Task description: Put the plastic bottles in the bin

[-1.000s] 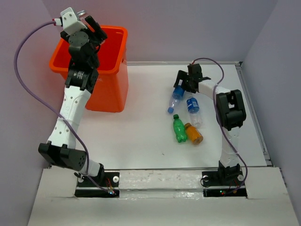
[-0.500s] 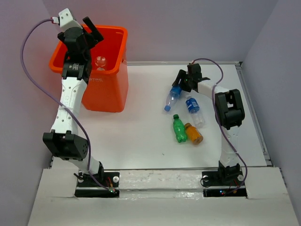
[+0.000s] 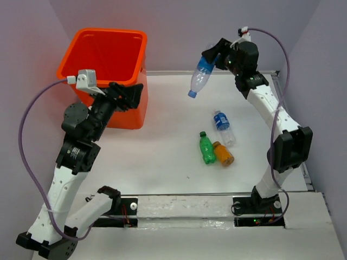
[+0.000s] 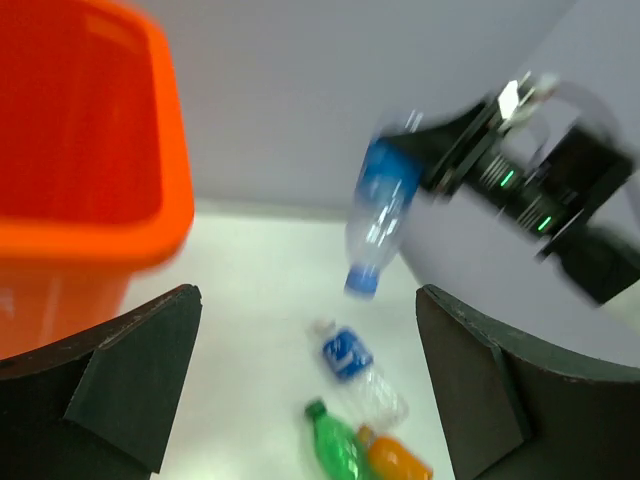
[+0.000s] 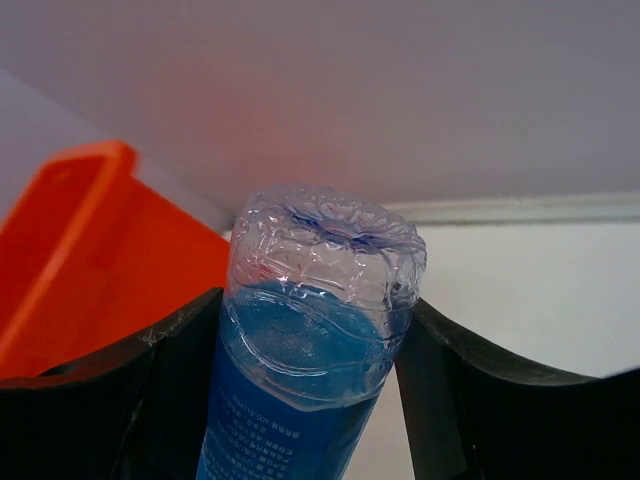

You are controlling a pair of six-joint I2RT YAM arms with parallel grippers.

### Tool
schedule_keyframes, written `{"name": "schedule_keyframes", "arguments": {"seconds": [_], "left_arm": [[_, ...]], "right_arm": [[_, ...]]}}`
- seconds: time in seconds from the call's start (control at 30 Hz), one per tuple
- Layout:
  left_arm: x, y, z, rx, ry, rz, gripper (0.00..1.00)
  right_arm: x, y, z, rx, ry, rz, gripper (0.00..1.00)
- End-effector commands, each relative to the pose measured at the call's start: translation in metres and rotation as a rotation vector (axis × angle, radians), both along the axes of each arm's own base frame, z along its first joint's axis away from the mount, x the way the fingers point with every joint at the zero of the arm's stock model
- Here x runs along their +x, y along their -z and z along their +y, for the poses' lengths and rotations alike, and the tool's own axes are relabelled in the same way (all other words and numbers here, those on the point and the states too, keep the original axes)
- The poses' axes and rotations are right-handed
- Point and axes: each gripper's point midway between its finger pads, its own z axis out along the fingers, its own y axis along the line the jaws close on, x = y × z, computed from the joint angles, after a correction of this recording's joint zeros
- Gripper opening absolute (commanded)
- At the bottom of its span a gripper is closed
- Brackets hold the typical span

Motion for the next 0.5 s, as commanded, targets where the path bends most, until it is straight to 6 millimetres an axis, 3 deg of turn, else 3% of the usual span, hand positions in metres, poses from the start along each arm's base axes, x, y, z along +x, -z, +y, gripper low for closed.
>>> {"name": "schedule_keyframes", "arguments": {"seconds": [0.0,0.03,0.07,0.13,0.17,0.2,0.23,0.27,0.37,0.4,0.43,0.47], "left_arm": [[-0.023,0.096,-0.031,0.020,0.163,0.214,0.99],[-0.031,0.109,-0.037,0.016,0.205,0.238,0.99],[-0.037,0.135,-0.043,0.001,0.239,0.303,0.99],[-0.052,0.149,-0.052,-0.024,0.301,0.336,0.99],[-0.058,0.168,-0.059,-0.044,0.337,0.385,0.99],[-0.068,0.174,-0.067,-0.050,0.380,0.395,0.99],[-0.073,0.182,-0.071,-0.054,0.394,0.415,0.99],[-0.077,0.203,-0.075,-0.050,0.406,0.456,0.99],[-0.094,0.222,-0.092,-0.052,0.467,0.495,0.99],[-0.097,0.237,-0.097,-0.042,0.475,0.526,0.99],[-0.107,0.244,-0.106,-0.040,0.508,0.551,0.99],[-0.111,0.262,-0.107,-0.025,0.496,0.589,0.99]], "right_arm": [[-0.047,-0.132,0.044,0.056,-0.095,-0.318,0.56],[-0.058,-0.145,0.064,0.065,-0.128,-0.345,0.56],[-0.068,-0.179,0.069,0.090,-0.128,-0.414,0.56],[-0.067,-0.189,0.093,0.087,-0.153,-0.440,0.56],[-0.084,-0.227,0.103,0.118,-0.163,-0.522,0.56],[-0.087,-0.237,0.111,0.127,-0.167,-0.545,0.56],[-0.074,-0.227,0.128,0.116,-0.169,-0.542,0.56],[-0.077,-0.233,0.140,0.130,-0.162,-0.561,0.56],[-0.070,-0.253,0.156,0.186,-0.155,-0.659,0.55],[-0.077,-0.256,0.169,0.215,-0.176,-0.682,0.54],[-0.079,-0.271,0.167,0.264,-0.144,-0.742,0.53],[-0.072,-0.261,0.177,0.270,-0.142,-0.750,0.51]]}}
